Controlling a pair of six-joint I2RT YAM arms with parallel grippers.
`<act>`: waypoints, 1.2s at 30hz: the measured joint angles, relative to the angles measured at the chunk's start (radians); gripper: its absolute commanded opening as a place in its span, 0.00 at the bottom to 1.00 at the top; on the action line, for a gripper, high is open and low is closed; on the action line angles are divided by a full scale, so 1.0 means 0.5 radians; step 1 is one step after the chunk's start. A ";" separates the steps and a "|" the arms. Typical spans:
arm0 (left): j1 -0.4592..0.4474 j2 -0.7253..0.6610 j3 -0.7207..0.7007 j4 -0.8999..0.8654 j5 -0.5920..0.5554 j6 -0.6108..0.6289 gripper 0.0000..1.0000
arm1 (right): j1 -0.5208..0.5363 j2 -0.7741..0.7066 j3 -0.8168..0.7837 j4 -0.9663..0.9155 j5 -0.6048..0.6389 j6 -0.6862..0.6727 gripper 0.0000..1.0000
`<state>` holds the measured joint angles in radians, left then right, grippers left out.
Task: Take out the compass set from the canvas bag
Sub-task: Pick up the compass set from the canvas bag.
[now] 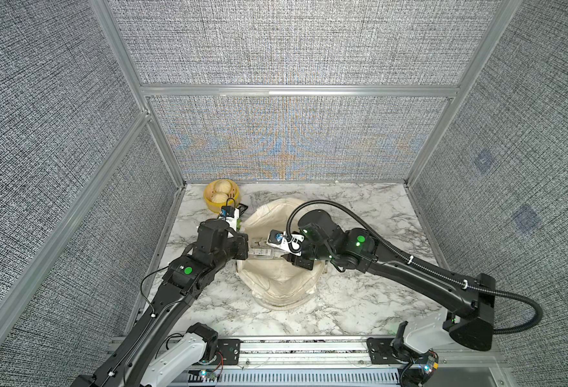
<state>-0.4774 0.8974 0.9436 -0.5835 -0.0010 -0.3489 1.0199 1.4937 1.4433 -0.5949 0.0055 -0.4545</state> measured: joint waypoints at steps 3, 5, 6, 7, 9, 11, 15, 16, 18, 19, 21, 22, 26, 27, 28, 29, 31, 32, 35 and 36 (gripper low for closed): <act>0.001 -0.012 -0.014 0.002 -0.001 0.000 0.00 | -0.022 0.166 -0.062 0.124 0.040 0.089 0.40; 0.001 -0.027 -0.029 0.005 -0.001 0.000 0.00 | -0.043 0.362 0.001 0.157 0.083 0.214 0.40; 0.001 -0.033 -0.034 0.005 -0.001 0.000 0.00 | -0.052 0.455 0.060 0.159 0.109 0.285 0.40; 0.001 -0.038 -0.038 0.006 -0.001 0.000 0.00 | -0.058 0.562 0.139 0.159 0.140 0.376 0.40; 0.001 -0.046 -0.047 0.011 -0.001 0.000 0.00 | -0.071 0.726 0.279 0.134 0.189 0.569 0.41; 0.001 -0.045 -0.052 0.013 -0.001 0.000 0.00 | -0.073 0.841 0.373 0.119 0.194 0.803 0.42; 0.001 -0.043 -0.052 0.013 0.000 0.000 0.00 | -0.064 0.913 0.307 0.166 0.094 1.260 0.44; 0.001 -0.043 -0.052 0.013 0.001 0.000 0.00 | -0.063 0.916 0.269 0.181 0.073 1.363 0.44; 0.001 -0.044 -0.052 0.013 0.004 0.000 0.00 | -0.066 0.920 0.211 0.206 0.048 1.549 0.44; 0.001 -0.045 -0.052 0.013 0.007 0.000 0.00 | -0.071 0.922 0.187 0.227 0.032 1.627 0.44; 0.001 -0.048 -0.052 0.012 0.008 0.000 0.00 | -0.089 0.929 0.139 0.288 0.025 1.759 0.45; 0.001 -0.050 -0.053 0.011 0.008 0.000 0.00 | -0.101 0.934 0.105 0.326 0.008 1.823 0.45; 0.000 -0.064 -0.060 0.011 0.021 0.000 0.00 | -0.158 0.952 0.005 0.436 -0.044 2.026 0.46; 0.000 -0.068 -0.062 0.009 0.023 0.001 0.00 | -0.171 0.959 -0.006 0.460 -0.040 2.078 0.47; 0.000 -0.071 -0.064 0.006 0.023 0.001 0.00 | -0.184 0.968 -0.019 0.492 -0.040 2.130 0.47; 0.000 -0.072 -0.065 0.005 0.023 0.001 0.00 | -0.195 0.976 -0.033 0.526 -0.040 2.171 0.47; -0.001 -0.074 -0.066 0.002 0.024 0.001 0.00 | -0.213 0.999 -0.063 0.607 -0.044 2.250 0.48; -0.002 -0.074 -0.066 0.001 0.025 0.001 0.00 | -0.221 1.012 -0.072 0.640 -0.063 2.281 0.48; -0.002 -0.074 -0.066 -0.003 0.041 0.002 0.00 | -0.234 1.052 -0.092 0.752 -0.114 2.366 0.50; -0.002 -0.074 -0.066 -0.003 0.045 0.002 0.00 | -0.237 1.057 -0.107 0.793 -0.136 2.386 0.51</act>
<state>-0.4786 0.8604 0.9104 -0.5850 0.0216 -0.3481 0.9016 2.0224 1.3899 -0.1986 -0.0624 0.7383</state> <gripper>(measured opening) 0.049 0.493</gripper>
